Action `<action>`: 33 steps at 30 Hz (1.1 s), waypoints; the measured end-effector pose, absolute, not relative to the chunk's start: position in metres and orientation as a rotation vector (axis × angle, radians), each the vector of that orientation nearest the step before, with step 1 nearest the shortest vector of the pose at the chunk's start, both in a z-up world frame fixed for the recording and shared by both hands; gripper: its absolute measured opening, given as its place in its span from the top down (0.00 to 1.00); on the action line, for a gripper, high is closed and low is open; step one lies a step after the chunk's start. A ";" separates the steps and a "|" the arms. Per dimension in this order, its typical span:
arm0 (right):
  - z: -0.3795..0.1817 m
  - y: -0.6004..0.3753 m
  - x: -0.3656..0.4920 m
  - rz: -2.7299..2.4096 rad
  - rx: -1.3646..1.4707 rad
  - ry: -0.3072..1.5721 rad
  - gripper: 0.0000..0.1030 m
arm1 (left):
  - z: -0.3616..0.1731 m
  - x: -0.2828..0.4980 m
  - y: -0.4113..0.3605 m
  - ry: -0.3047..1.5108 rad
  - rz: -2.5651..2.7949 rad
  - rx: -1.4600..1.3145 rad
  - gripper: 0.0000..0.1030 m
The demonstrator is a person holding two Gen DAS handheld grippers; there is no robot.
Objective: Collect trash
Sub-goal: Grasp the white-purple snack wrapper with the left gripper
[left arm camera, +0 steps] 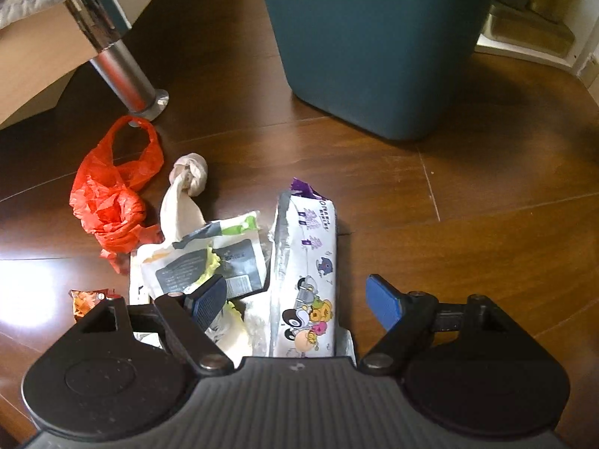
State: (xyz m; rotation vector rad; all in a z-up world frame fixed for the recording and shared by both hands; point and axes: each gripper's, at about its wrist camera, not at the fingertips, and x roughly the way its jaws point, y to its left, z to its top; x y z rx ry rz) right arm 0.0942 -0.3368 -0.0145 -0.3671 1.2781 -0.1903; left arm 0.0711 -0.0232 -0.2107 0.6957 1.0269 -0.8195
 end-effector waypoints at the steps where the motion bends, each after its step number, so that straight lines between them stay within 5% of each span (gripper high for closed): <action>1: -0.016 -0.341 0.096 -0.200 -0.353 1.277 0.47 | -0.210 0.071 -0.022 1.025 -0.818 0.693 0.21; 5: -0.035 -0.362 0.112 -0.246 -0.237 1.310 0.47 | -0.211 0.068 -0.019 1.025 -0.813 0.706 0.21; 9: -0.051 -0.377 0.119 -0.228 -0.179 1.328 0.58 | -0.209 0.065 -0.016 1.009 -0.801 0.715 0.21; 13: -0.061 -0.388 0.128 -0.203 -0.089 1.366 0.88 | -0.210 0.067 -0.013 1.019 -0.784 0.714 0.21; 22: -0.041 -0.362 0.123 -0.155 -0.069 1.297 0.98 | -0.223 0.070 -0.023 1.016 -0.818 0.756 0.21; 33: -0.011 -0.311 0.104 -0.213 -0.303 1.335 0.99 | -0.249 0.080 -0.041 1.047 -0.826 0.788 0.21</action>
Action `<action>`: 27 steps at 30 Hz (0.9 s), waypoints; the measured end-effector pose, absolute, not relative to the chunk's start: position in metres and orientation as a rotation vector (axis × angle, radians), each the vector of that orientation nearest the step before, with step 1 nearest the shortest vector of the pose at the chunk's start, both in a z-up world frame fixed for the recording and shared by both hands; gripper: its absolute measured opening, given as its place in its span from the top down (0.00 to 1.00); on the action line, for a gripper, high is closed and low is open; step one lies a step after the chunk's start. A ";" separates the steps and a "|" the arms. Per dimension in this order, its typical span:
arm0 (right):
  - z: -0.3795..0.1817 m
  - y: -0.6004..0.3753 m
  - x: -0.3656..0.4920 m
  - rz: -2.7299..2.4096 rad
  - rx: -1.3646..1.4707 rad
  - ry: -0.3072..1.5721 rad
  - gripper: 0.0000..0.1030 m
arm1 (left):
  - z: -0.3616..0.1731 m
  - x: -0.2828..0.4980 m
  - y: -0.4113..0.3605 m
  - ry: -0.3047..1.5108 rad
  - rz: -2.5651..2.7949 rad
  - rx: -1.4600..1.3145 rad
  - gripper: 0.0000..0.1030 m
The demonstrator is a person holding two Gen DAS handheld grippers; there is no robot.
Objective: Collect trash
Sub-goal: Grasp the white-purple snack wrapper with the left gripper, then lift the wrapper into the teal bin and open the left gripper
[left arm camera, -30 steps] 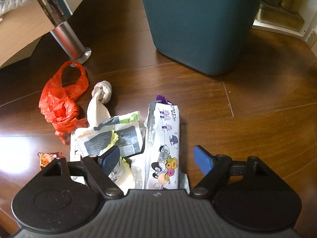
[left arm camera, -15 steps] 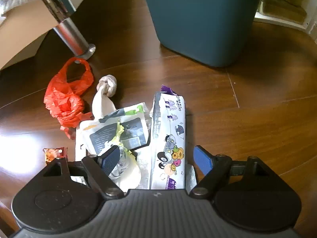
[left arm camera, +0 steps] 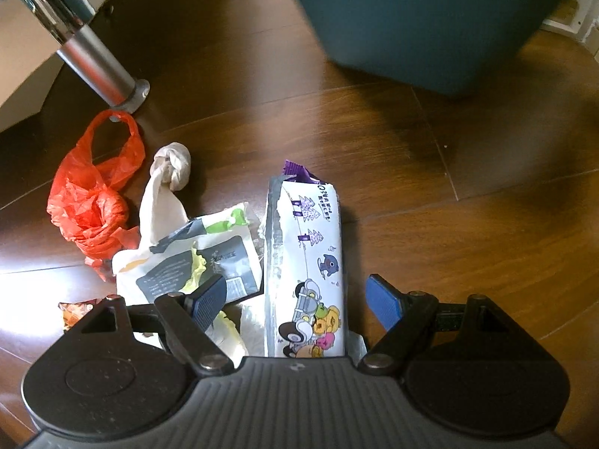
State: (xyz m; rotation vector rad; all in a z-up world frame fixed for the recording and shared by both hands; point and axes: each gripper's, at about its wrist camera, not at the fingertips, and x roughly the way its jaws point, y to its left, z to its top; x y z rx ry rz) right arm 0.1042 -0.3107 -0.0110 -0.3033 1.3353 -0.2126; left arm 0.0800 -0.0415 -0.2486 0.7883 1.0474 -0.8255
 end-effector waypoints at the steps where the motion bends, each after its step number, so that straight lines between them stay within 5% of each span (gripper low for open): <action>1: -0.010 -0.311 0.099 -0.227 -0.322 1.346 0.99 | -0.249 0.081 -0.042 1.048 -0.831 0.787 0.21; 9: -0.016 -0.322 0.084 -0.315 -0.307 1.404 0.98 | -0.271 0.088 -0.044 1.106 -0.783 0.810 0.22; 15: -0.026 -0.316 0.081 -0.299 -0.261 1.452 0.94 | -0.267 0.095 -0.035 1.129 -0.741 0.734 0.60; 27: -0.025 -0.301 0.094 -0.265 -0.406 1.436 0.97 | -0.203 0.096 -0.033 1.003 -0.791 0.646 0.60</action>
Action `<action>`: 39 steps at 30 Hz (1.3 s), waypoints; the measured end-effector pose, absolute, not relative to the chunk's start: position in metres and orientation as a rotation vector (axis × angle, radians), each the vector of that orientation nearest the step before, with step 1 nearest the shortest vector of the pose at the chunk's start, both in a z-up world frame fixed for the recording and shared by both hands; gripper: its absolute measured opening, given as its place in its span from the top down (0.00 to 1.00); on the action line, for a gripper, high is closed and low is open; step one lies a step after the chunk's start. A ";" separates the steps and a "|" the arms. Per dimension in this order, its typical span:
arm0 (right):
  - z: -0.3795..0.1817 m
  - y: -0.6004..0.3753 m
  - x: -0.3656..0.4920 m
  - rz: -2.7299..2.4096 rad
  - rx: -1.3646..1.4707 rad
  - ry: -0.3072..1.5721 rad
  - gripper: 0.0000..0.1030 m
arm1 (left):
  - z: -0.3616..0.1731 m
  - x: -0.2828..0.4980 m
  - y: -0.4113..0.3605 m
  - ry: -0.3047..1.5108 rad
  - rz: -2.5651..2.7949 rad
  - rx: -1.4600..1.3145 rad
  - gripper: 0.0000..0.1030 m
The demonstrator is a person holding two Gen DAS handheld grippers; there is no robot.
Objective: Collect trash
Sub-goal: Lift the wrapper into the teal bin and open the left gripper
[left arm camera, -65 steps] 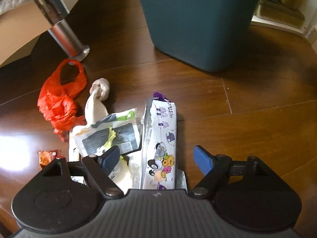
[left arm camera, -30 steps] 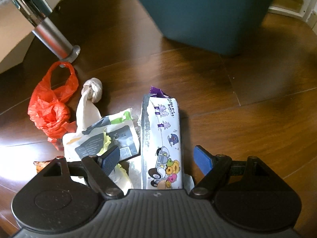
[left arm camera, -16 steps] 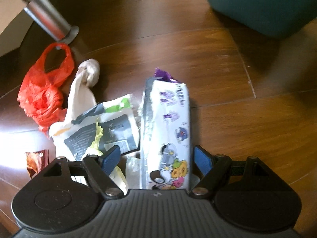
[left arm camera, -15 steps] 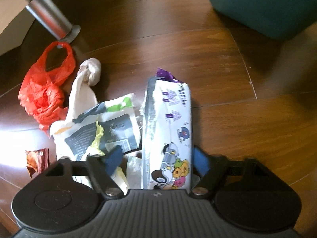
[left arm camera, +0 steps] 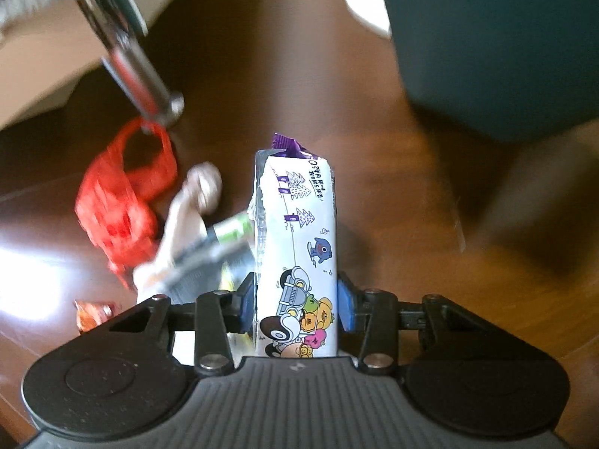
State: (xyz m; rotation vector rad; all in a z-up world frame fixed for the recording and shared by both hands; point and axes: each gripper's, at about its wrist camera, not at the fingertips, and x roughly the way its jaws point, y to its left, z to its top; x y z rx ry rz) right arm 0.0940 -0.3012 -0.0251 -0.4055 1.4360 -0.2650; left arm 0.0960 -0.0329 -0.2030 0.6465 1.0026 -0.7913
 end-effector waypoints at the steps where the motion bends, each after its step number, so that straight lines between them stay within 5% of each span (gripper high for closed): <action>1: -0.025 -0.301 0.095 -0.267 -0.414 1.437 0.98 | -0.192 0.098 -0.033 0.987 -0.812 0.626 0.60; 18: -0.026 -0.295 0.098 -0.288 -0.420 1.439 0.98 | -0.004 0.086 -0.051 0.581 -1.124 0.427 0.64; 39: -0.020 -0.286 0.096 -0.262 -0.451 1.414 0.98 | -0.060 0.046 -0.153 0.587 -1.251 0.644 0.65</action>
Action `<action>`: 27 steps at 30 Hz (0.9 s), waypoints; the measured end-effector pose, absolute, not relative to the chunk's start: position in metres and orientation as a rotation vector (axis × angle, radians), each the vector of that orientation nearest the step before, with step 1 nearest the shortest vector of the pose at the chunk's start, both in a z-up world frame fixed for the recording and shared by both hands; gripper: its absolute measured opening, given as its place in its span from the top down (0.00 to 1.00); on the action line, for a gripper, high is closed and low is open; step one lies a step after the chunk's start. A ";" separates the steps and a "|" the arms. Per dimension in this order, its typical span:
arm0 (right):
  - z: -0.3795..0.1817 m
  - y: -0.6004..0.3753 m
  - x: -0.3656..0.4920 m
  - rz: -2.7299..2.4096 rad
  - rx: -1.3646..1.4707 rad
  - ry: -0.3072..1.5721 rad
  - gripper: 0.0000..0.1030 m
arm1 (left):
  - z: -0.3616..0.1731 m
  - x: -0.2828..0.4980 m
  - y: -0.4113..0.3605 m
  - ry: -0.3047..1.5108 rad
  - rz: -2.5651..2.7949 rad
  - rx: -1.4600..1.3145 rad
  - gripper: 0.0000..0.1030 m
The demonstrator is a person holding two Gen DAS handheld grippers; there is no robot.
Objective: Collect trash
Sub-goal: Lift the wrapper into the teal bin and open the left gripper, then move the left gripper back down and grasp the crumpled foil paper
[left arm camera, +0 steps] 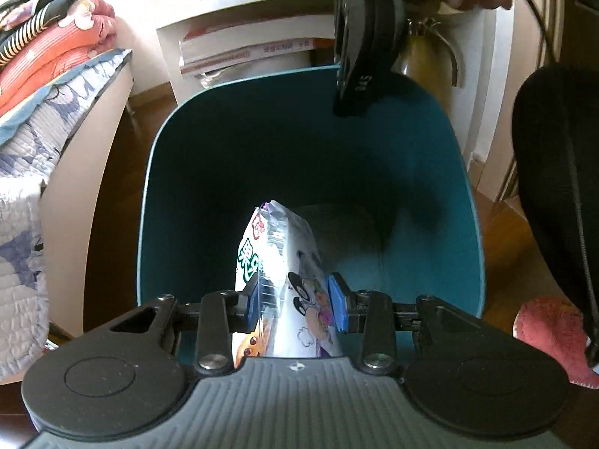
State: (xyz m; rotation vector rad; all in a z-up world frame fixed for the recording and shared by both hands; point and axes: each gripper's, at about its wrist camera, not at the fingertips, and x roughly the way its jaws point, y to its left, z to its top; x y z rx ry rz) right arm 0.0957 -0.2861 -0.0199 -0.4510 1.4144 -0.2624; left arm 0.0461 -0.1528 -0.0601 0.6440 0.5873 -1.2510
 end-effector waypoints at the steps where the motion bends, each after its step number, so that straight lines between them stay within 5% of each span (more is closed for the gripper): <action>1: -0.020 -0.285 0.096 -0.260 -0.458 1.413 0.97 | -0.060 0.047 -0.152 0.588 -1.253 0.645 0.65; 14: -0.018 -0.276 0.106 -0.232 -0.494 1.409 0.97 | -0.057 0.081 -0.164 0.738 -1.195 0.553 0.62; 15: -0.018 -0.276 0.106 -0.231 -0.493 1.413 0.97 | -0.056 0.081 -0.166 0.742 -1.192 0.548 0.57; 18: -0.018 -0.278 0.105 -0.225 -0.500 1.426 0.97 | -0.052 0.083 -0.159 0.739 -1.208 0.496 0.20; 27: -0.019 -0.278 0.111 -0.215 -0.512 1.451 0.97 | -0.047 0.086 -0.130 0.707 -1.188 0.469 0.18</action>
